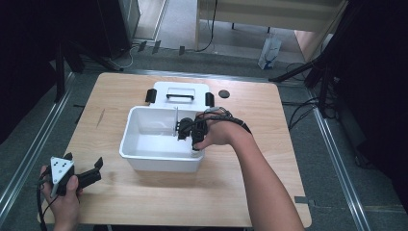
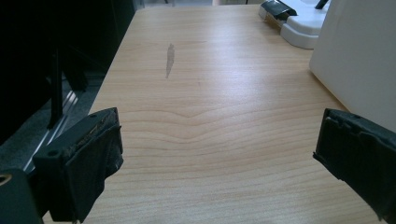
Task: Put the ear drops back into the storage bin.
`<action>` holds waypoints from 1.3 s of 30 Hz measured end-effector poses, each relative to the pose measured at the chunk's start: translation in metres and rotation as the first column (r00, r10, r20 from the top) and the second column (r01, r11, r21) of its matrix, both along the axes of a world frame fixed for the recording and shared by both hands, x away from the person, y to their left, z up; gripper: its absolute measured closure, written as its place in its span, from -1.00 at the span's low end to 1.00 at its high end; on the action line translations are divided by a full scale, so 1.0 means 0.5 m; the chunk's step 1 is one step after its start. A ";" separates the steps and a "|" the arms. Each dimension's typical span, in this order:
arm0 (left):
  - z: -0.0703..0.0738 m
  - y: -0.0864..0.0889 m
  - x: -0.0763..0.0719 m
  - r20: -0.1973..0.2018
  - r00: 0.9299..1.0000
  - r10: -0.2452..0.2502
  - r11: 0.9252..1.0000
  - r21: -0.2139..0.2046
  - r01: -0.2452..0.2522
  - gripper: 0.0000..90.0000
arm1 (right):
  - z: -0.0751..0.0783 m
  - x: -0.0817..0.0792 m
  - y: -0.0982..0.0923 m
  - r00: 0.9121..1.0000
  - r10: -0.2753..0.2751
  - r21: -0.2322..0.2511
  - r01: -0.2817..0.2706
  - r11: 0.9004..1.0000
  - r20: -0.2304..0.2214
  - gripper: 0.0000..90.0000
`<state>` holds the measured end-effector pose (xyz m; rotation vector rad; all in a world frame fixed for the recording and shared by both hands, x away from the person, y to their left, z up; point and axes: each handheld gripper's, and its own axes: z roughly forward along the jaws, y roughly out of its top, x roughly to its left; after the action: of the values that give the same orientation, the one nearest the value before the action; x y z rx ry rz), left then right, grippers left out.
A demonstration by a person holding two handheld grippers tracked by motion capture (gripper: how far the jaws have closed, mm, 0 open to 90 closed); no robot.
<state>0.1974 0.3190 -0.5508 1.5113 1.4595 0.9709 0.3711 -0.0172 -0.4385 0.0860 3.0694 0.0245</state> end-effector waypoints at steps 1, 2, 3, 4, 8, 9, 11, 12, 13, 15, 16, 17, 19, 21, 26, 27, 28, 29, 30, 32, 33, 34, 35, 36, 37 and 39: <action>0.000 0.000 0.000 0.000 1.000 0.000 1.000 -0.001 0.000 -0.98 | -0.001 0.000 0.000 1.000 -0.003 -0.001 0.003 1.000 0.000 0.59; 0.000 0.000 0.000 0.001 1.000 0.001 1.000 0.000 -0.001 -0.98 | -0.002 0.001 0.001 1.000 -0.002 -0.003 0.002 1.000 0.001 0.59; 0.000 0.000 0.000 0.001 1.000 0.001 1.000 0.000 -0.001 -0.98 | -0.002 0.000 0.001 1.000 -0.001 -0.008 0.001 1.000 0.001 0.59; 0.000 0.000 0.000 0.001 1.000 0.001 1.000 -0.001 -0.001 -0.98 | -0.002 0.000 0.001 1.000 -0.001 -0.008 0.001 1.000 0.001 0.59; 0.000 0.000 0.000 0.001 1.000 0.001 1.000 -0.002 -0.001 -0.98 | -0.006 -0.001 0.001 1.000 0.003 -0.008 -0.003 1.000 0.003 0.59; 0.000 0.000 0.000 0.002 1.000 0.002 1.000 -0.003 -0.002 -0.98 | -0.006 -0.001 0.001 1.000 0.005 -0.006 -0.005 1.000 0.003 0.59; 0.000 0.000 0.000 0.002 1.000 0.002 1.000 -0.003 -0.002 -0.98 | -0.008 0.001 -0.001 1.000 0.010 0.000 -0.010 1.000 0.002 0.59; 0.000 0.000 0.000 0.001 1.000 0.002 1.000 -0.001 -0.002 -0.98 | -0.008 0.001 -0.001 1.000 0.010 0.000 -0.010 1.000 0.002 0.59; 0.000 0.000 0.001 0.001 1.000 0.002 1.000 -0.002 -0.002 -0.98 | -0.008 0.001 -0.002 1.000 0.013 0.001 -0.013 1.000 0.000 0.57; 0.000 0.000 0.000 0.001 1.000 0.002 1.000 -0.003 -0.002 -0.98 | -0.007 0.002 -0.003 1.000 0.005 0.004 -0.005 1.000 -0.006 0.50; 0.000 0.000 0.000 0.001 1.000 0.003 1.000 -0.004 -0.003 -0.98 | -0.007 0.002 -0.003 1.000 0.005 0.004 -0.005 1.000 -0.006 0.50; 0.000 0.001 0.000 0.000 1.000 0.002 1.000 -0.004 -0.002 -0.98 | -0.006 0.002 -0.004 1.000 0.004 0.004 -0.004 1.000 -0.007 0.45; 0.000 0.001 0.000 0.000 1.000 0.003 1.000 -0.004 -0.003 -0.98 | -0.001 0.003 -0.006 1.000 -0.007 0.011 0.007 1.000 0.003 0.26; 0.000 0.001 0.000 0.000 1.000 0.002 1.000 -0.005 -0.002 -0.98 | 0.003 0.003 -0.007 1.000 -0.013 0.020 0.012 1.000 0.012 0.20; 0.000 0.001 0.000 -0.002 1.000 0.001 1.000 -0.004 -0.001 -0.98 | 0.037 0.001 -0.017 0.998 -0.037 0.088 0.032 0.996 0.056 -0.11; 0.000 0.001 0.000 -0.002 1.000 0.001 1.000 -0.004 -0.001 -0.98 | 0.037 0.001 -0.017 0.998 -0.037 0.088 0.032 0.996 0.056 -0.11; 0.000 0.001 0.000 -0.002 1.000 0.001 1.000 -0.004 -0.001 -0.98 | 0.052 -0.001 -0.020 0.997 -0.035 0.110 0.026 0.994 0.073 -0.28; 0.000 0.000 0.001 0.001 1.000 0.003 1.000 -0.007 -0.003 -0.98 | 0.052 -0.001 -0.020 0.997 -0.035 0.110 0.026 0.994 0.073 -0.28; 0.000 0.000 0.001 -0.001 1.000 0.003 1.000 -0.006 -0.003 -0.98 | 0.067 -0.006 -0.023 0.994 -0.045 0.130 0.032 0.991 0.099 -0.43; 0.000 0.000 0.001 -0.001 1.000 0.002 1.000 -0.005 -0.002 -0.98 | 0.074 -0.007 -0.025 0.993 -0.048 0.141 0.033 0.989 0.107 -0.48; 0.000 0.001 0.001 0.000 1.000 0.001 1.000 -0.006 -0.001 -0.98 | 0.082 -0.009 -0.027 0.992 -0.059 0.143 0.044 0.989 0.108 -0.53; 0.000 0.001 0.001 -0.002 1.000 0.000 1.000 -0.007 0.000 -0.98 | 0.090 -0.009 -0.029 0.992 -0.063 0.147 0.047 0.988 0.109 -0.58; 0.000 0.001 0.001 -0.003 1.000 0.001 1.000 -0.008 -0.001 -0.98 | 0.097 -0.009 -0.032 0.991 -0.067 0.160 0.047 0.986 0.117 -0.59; 0.000 0.001 0.002 -0.004 1.000 0.001 1.000 -0.008 -0.001 -0.98 | 0.106 -0.008 -0.035 0.990 -0.065 0.163 0.045 0.986 0.124 -0.60; 0.000 0.001 0.002 -0.002 1.000 0.001 1.000 -0.009 -0.001 -0.98 | 0.121 -0.010 -0.043 0.989 -0.078 0.181 0.055 0.982 0.123 -0.63; 0.000 0.001 0.002 -0.001 1.000 -0.004 1.000 -0.010 0.003 -0.98 | 0.135 -0.011 -0.052 0.988 -0.088 0.198 0.062 0.978 0.125 -0.69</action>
<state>0.1984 0.3197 -0.5508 1.5071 1.4602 0.9593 0.3654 -0.0433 -0.3710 0.2021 2.9193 0.3128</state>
